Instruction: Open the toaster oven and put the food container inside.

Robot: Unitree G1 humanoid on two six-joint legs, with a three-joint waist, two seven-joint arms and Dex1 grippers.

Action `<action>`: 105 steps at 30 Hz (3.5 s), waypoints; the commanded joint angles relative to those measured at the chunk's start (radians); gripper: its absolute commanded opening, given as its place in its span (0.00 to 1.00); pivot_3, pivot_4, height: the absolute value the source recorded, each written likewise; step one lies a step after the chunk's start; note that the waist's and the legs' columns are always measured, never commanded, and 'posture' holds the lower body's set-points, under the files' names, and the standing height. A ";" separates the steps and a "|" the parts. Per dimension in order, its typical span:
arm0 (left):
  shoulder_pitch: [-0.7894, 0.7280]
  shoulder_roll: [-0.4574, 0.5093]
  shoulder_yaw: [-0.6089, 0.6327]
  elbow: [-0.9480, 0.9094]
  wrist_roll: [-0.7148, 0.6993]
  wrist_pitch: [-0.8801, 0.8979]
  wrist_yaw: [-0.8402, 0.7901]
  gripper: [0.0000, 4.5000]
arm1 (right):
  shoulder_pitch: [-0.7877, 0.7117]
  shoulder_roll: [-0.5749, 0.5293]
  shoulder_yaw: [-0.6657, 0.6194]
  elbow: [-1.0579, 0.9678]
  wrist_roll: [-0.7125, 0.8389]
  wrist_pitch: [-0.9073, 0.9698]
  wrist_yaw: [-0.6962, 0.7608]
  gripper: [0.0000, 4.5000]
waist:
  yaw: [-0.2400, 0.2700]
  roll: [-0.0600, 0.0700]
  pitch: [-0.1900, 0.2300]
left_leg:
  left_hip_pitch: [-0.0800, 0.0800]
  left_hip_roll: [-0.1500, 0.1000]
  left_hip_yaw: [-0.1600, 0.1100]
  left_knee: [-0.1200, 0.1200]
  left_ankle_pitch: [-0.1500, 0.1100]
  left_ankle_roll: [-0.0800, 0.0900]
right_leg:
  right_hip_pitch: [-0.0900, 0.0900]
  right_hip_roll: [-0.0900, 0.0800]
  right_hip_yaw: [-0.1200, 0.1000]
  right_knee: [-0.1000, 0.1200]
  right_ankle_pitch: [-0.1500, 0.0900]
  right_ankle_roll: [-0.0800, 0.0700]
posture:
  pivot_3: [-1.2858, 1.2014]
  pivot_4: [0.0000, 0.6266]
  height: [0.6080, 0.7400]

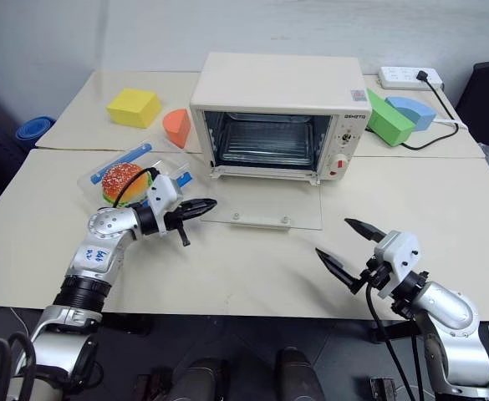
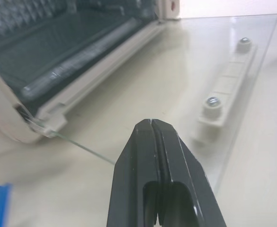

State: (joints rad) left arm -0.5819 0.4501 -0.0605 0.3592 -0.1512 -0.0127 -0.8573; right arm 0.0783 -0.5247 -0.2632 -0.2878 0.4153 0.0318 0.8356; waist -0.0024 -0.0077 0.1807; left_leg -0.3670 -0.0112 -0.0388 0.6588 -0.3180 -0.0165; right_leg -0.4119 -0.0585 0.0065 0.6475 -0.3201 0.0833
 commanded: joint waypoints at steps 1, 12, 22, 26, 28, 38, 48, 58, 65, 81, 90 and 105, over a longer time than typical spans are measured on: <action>0.011 0.001 -0.005 -0.027 0.034 -0.017 0.036 0.01 | -0.057 -0.021 -0.023 -0.048 0.050 0.027 -0.022 1.00 | 0.000 0.000 0.000 | 0.000 0.000 0.000 0.000 0.000 0.000 | 0.000 0.000 0.000 0.000 0.000 0.000 | 0.52 0.24 1.00; 0.328 0.014 0.322 -0.477 -0.368 0.120 0.078 0.45 | -0.234 -0.001 0.032 0.022 0.137 0.071 0.038 1.00 | -0.001 0.000 0.000 | -0.003 0.001 -0.001 0.000 0.001 -0.004 | -0.001 -0.001 0.000 -0.002 0.000 0.000 | 0.52 0.24 1.00; 0.817 0.122 0.891 -0.595 -0.589 0.462 0.328 0.99 | -0.379 0.050 0.193 0.117 0.089 -0.100 0.203 1.00 | -0.013 0.000 0.000 | 0.000 0.002 -0.003 -0.001 -0.001 0.001 | 0.001 -0.001 -0.002 -0.003 -0.001 -0.001 | 0.52 0.24 1.00; 0.814 0.154 0.917 -0.603 -0.611 0.585 0.432 0.99 | -0.399 0.061 0.213 0.139 0.091 -0.116 0.232 1.00 | 0.008 -0.001 -0.001 | -0.001 0.002 -0.005 -0.001 -0.002 0.001 | 0.001 -0.002 -0.003 -0.004 -0.001 -0.001 | 0.52 0.24 1.00; 0.762 0.176 0.904 -0.614 -0.627 0.642 0.489 0.99 | -0.400 0.059 0.212 0.146 0.091 -0.118 0.236 1.00 | 0.017 -0.001 -0.001 | -0.001 0.001 -0.006 -0.001 -0.002 0.001 | 0.002 -0.003 -0.003 -0.004 -0.001 -0.001 | 0.52 0.24 1.00; 0.238 0.332 0.728 -0.468 -0.731 1.208 0.829 0.99 | -0.372 0.028 0.180 0.155 0.081 -0.111 0.222 1.00 | 0.014 -0.002 -0.001 | -0.002 0.000 -0.006 -0.002 0.000 -0.002 | 0.000 -0.002 -0.003 -0.003 -0.001 -0.001 | 0.52 0.24 1.00; 0.034 0.360 0.626 -0.295 -0.597 1.310 0.856 0.99 | -0.303 0.031 0.178 0.104 0.070 -0.121 0.176 1.00 | -0.023 -0.002 -0.001 | -0.002 -0.001 -0.004 -0.004 0.002 -0.006 | -0.002 -0.002 -0.003 -0.002 -0.001 -0.001 | 0.52 0.24 1.00; -0.041 0.325 0.591 -0.149 -0.520 1.329 0.807 0.61 | -0.278 0.030 0.173 0.090 0.066 -0.128 0.147 1.00 | -0.022 -0.002 -0.001 | -0.001 -0.001 -0.005 -0.003 0.002 -0.007 | -0.002 -0.002 -0.003 -0.001 -0.001 -0.001 | 0.52 0.24 1.00; -0.099 0.323 0.588 -0.074 -0.479 1.320 0.770 0.14 | -0.285 0.027 0.159 0.102 0.061 -0.154 0.135 1.00 | -0.024 -0.002 -0.001 | -0.001 -0.001 -0.004 -0.004 0.003 -0.007 | -0.002 -0.002 -0.002 -0.001 -0.001 -0.001 | 0.52 0.24 1.00; -0.270 0.433 0.408 -0.236 -0.487 1.435 0.546 0.00 | -0.180 -0.017 0.061 0.093 0.052 -0.168 0.100 1.00 | 0.003 -0.003 -0.001 | -0.003 -0.003 -0.005 -0.003 0.002 -0.006 | -0.003 -0.004 -0.002 -0.001 -0.001 -0.001 | 0.52 0.24 1.00; -0.343 0.135 0.386 -0.462 -0.453 1.627 0.678 0.00 | 0.011 -0.027 -0.058 0.012 0.055 -0.168 0.023 1.00 | 0.005 -0.004 0.000 | -0.004 -0.003 -0.004 0.000 0.002 -0.006 | -0.002 -0.003 -0.001 0.004 0.000 -0.001 | 0.52 0.24 1.00; -0.446 -0.151 0.282 -0.311 -0.271 1.459 0.776 0.16 | 0.146 0.013 -0.052 -0.139 0.049 -0.148 -0.088 1.00 | 0.007 -0.005 0.000 | -0.002 -0.004 -0.003 0.004 0.003 -0.007 | -0.002 -0.002 -0.001 0.005 -0.001 0.000 | 0.52 0.24 1.00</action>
State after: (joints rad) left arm -1.0039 0.3076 0.2216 0.0543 -0.4328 1.4769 -0.0812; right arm 0.2228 -0.5197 -0.3168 -0.3843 0.4586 -0.1148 0.7625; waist 0.0047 -0.0124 0.1808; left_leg -0.3694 -0.0151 -0.0416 0.6624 -0.3154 -0.0236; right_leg -0.4138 -0.0611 0.0058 0.6530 -0.3207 0.0831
